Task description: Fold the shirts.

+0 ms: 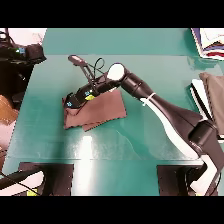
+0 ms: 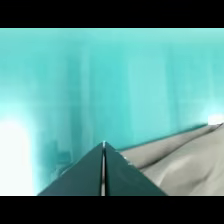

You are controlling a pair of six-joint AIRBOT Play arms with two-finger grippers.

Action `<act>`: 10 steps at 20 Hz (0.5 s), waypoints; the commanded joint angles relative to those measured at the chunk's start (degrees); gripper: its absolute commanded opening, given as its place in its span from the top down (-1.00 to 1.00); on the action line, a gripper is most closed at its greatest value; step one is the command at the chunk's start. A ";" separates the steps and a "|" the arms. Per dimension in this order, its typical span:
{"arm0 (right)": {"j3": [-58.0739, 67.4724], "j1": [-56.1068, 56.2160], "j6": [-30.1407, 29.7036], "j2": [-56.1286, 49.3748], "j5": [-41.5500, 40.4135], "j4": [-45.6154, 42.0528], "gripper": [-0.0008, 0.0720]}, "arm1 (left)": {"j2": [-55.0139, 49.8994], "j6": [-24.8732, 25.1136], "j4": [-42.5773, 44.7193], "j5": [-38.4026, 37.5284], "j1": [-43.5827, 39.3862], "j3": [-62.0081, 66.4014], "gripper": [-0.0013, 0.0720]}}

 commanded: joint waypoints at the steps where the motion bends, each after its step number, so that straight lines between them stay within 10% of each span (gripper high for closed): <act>1: 2.38 -2.51 1.75 -2.99 10.75 -2.95 -0.36 | 1.03 2.19 0.61 -4.37 1.77 0.04 0.90; 10: -34.82 -28.13 4.39 15.56 4.42 -7.93 -0.37 | 1.01 2.43 -0.39 -5.97 1.77 -0.13 0.90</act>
